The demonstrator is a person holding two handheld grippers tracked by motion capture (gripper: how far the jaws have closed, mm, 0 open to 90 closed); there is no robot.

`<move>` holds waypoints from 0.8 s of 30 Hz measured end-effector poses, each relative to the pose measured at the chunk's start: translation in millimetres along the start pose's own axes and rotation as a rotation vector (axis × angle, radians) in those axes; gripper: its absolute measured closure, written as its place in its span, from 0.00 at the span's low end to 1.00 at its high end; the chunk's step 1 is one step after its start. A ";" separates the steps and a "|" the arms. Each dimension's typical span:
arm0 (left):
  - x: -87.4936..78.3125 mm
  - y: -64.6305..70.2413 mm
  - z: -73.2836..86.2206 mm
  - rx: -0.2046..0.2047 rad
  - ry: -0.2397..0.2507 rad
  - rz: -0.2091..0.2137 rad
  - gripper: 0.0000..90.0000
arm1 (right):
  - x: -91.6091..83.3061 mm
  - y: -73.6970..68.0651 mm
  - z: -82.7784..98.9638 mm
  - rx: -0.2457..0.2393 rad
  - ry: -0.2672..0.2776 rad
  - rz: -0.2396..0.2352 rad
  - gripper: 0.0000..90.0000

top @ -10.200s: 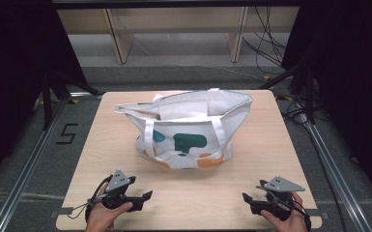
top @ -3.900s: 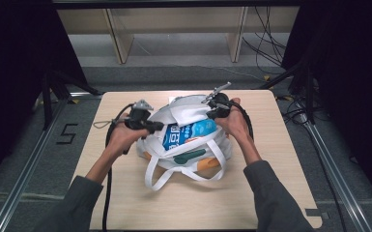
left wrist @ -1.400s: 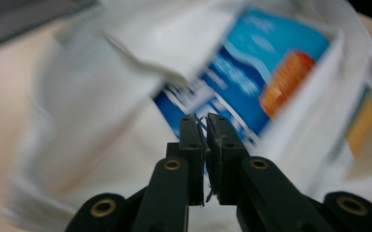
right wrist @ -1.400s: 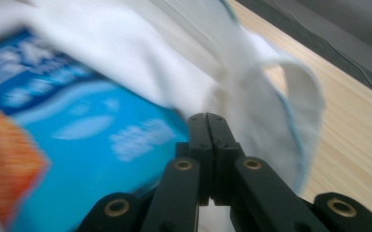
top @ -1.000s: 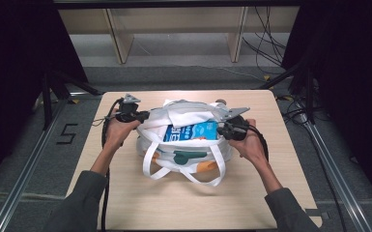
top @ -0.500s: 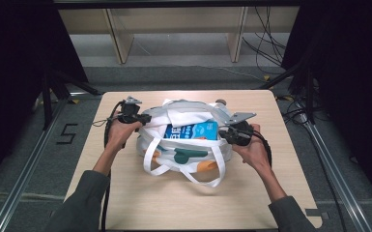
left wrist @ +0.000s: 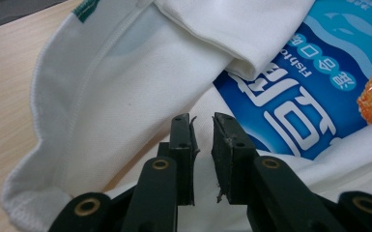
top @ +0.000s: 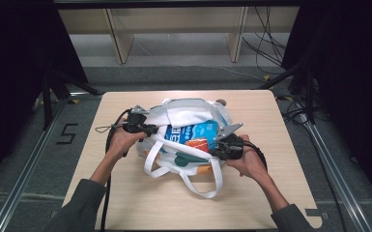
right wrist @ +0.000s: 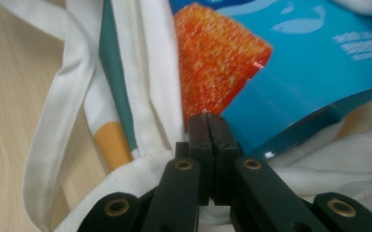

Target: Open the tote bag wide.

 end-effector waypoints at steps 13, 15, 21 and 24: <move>-19.6 31.1 31.8 0.073 -0.073 0.111 0.89 | -24.6 20.2 -7.2 0.107 0.159 0.075 1.00; -20.6 31.4 29.8 0.080 -0.056 0.103 0.88 | -27.1 20.5 -7.5 0.126 0.174 0.075 1.00; -33.3 39.3 22.7 0.036 0.043 0.100 0.78 | -36.9 28.4 -8.5 0.135 0.227 0.118 0.91; -43.2 44.3 20.6 0.002 0.112 0.112 0.74 | -42.5 31.3 -8.8 0.136 0.243 0.130 0.87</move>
Point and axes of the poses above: each handheld gripper's, and its own axes: x roughly forward along the jaws, z roughly out of its underside, y roughly to its right, the point moved 4 cm from there along x, roughly forward along the jaws, and after that the axes turned 5 degrees about z, right-handed, at the moved point
